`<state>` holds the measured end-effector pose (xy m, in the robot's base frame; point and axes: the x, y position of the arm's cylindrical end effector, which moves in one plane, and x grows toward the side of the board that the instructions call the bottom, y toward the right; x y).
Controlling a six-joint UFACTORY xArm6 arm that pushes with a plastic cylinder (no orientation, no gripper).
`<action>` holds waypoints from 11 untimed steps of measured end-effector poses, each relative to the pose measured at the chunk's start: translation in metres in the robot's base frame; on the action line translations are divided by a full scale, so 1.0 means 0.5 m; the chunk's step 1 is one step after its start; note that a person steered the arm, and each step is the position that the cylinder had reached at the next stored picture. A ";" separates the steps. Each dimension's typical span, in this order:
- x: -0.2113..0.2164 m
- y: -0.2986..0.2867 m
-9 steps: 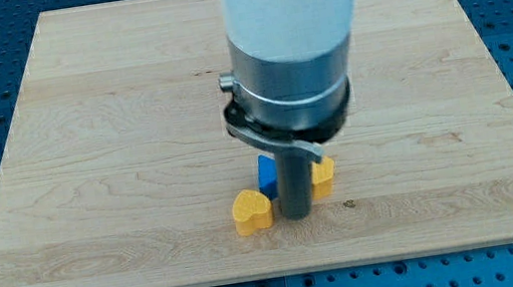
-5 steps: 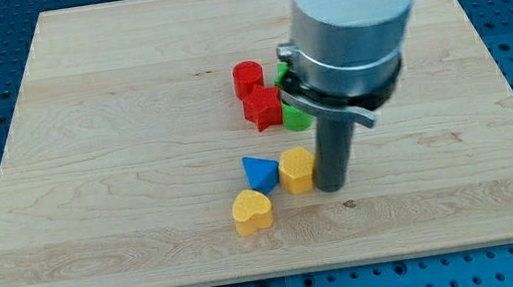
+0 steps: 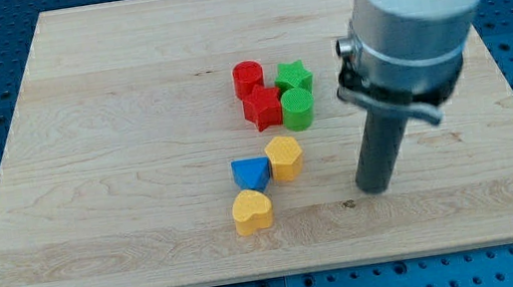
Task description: Place the yellow blocks in a diagonal line to the bottom left of the red star
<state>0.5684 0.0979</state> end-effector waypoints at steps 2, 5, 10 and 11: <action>0.084 -0.167; 0.037 -0.156; -0.127 -0.132; -0.128 -0.135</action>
<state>0.5045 0.0306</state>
